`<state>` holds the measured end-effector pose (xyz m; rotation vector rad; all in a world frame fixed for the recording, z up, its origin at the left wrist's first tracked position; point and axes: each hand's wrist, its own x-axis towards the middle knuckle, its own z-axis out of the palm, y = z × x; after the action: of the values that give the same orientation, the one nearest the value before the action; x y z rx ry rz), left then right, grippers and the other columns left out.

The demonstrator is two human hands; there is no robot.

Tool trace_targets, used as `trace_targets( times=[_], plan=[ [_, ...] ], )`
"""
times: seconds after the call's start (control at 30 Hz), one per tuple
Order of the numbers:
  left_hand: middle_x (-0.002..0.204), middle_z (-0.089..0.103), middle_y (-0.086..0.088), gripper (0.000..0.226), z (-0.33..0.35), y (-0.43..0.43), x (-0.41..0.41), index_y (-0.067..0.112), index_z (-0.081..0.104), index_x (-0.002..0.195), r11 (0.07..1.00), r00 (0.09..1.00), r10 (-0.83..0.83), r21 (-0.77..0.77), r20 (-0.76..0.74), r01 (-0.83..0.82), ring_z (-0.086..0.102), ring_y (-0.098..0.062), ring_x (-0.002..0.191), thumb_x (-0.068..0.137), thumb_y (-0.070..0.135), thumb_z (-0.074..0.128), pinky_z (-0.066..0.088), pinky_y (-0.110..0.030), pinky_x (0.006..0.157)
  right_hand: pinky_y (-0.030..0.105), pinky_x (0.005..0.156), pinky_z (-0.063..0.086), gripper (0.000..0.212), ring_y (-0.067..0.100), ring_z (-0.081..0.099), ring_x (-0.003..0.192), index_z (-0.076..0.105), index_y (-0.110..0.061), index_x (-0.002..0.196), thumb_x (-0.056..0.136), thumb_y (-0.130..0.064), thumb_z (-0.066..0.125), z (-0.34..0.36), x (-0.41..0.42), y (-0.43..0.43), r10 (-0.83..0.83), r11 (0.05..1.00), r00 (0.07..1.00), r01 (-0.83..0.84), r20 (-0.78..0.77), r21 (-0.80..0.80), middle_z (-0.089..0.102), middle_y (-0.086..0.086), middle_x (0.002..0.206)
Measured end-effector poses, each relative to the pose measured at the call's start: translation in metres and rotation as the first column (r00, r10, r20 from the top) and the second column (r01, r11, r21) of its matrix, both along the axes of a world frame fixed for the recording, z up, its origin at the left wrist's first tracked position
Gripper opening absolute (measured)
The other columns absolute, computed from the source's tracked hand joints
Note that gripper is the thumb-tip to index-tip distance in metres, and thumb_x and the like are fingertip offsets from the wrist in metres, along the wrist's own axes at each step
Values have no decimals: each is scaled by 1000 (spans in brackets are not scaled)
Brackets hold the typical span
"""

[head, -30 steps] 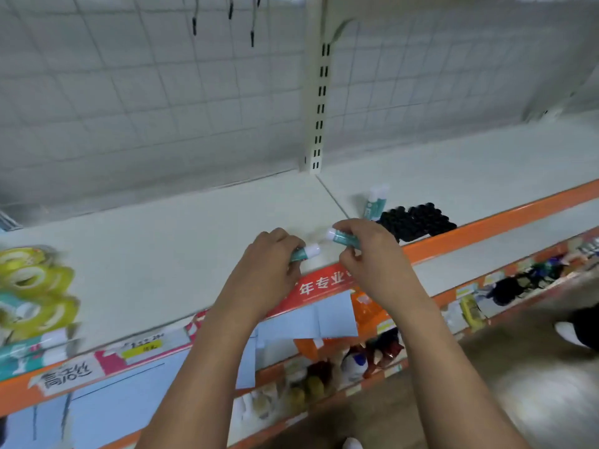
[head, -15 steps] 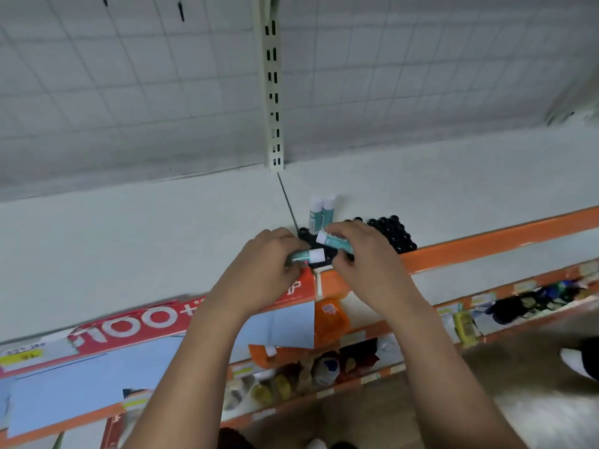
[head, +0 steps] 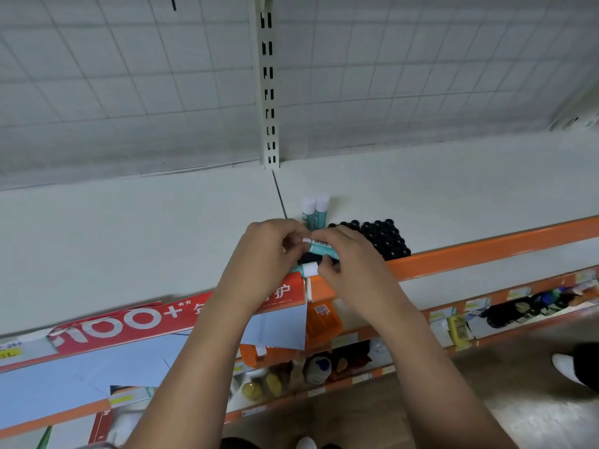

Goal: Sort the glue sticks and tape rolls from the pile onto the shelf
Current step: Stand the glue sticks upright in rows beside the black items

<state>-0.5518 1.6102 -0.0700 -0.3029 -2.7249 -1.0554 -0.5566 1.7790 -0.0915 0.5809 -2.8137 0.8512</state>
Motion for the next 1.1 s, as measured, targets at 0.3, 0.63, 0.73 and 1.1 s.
trace_targets(
  times=[0.3,0.63,0.73,1.1],
  plan=[
    [104,63,5,17,-3,-7,1,22,72,105,994,999,46,-103,-1,-46,58,-11,90,89,22,67,48,-28,80,18,76,56,41,-2,66,84,52,-32,115,83,-15,72,11,-7,-4,4,905,993,46,118,-422,65,-14,98],
    [81,67,6,9,-2,-9,-4,21,65,89,994,994,110,-11,-11,-110,62,-11,76,84,21,72,54,-35,74,10,82,49,32,-7,62,94,66,-29,115,84,-37,72,13,-12,-10,4,922,996,31,90,-386,68,-19,106],
    [84,68,6,14,-3,-11,-13,20,65,91,988,988,156,14,-2,-156,64,-10,78,82,22,75,55,-33,75,7,82,46,18,-3,59,88,72,-22,107,90,-26,68,7,-16,-5,-39,967,999,44,27,-252,67,-11,102],
    [87,68,4,17,-11,-7,-39,18,64,93,985,985,169,33,34,-170,64,-13,80,80,20,76,54,-29,75,11,91,38,21,15,57,105,73,-6,108,92,-2,60,-6,-24,-7,9,999,1000,-8,20,-33,66,5,109]
  ],
)
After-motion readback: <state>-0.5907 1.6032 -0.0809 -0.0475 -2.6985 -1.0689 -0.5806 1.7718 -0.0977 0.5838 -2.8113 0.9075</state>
